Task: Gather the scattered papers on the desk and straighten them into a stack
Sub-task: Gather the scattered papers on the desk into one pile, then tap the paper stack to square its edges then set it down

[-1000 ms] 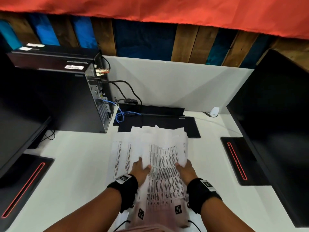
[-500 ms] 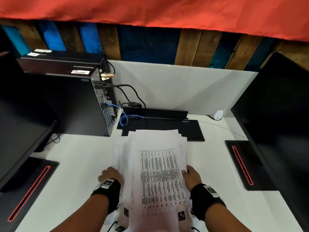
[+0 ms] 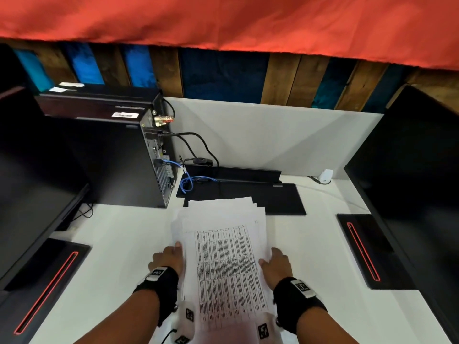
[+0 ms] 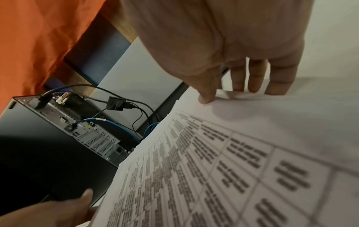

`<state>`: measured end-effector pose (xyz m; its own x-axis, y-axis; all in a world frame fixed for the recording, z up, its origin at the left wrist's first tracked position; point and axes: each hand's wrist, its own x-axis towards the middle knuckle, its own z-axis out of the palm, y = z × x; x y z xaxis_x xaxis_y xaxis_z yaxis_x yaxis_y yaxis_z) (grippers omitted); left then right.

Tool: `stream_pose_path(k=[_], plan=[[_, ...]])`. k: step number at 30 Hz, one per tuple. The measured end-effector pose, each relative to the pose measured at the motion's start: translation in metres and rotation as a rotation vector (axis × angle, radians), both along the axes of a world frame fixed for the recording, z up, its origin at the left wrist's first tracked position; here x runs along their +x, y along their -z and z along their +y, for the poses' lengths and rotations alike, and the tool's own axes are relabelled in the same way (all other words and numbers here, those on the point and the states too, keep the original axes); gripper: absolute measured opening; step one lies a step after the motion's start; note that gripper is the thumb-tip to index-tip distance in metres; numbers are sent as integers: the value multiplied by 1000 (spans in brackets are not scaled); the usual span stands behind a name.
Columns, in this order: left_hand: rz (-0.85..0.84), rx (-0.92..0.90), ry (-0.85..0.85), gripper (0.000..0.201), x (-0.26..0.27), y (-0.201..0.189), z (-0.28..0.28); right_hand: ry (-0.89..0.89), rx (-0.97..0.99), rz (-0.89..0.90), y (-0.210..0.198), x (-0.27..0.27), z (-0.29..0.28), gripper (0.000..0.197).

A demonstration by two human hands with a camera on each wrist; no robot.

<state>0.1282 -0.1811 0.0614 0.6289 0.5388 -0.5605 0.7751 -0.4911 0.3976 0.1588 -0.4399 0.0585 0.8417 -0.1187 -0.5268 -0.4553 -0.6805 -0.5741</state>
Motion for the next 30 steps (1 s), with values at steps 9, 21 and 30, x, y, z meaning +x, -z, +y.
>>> stream_pose_path(k=[9,21,30], plan=[[-116,-313,43,65,-15,11,-15,77,367,192,19,-5,2,108],[-580,-960,-8,95,-10,-72,4,111,897,-73,-57,-1,-26,95],[-799,-874,219,99,7,-126,7,30,973,-246,-120,5,-27,74]])
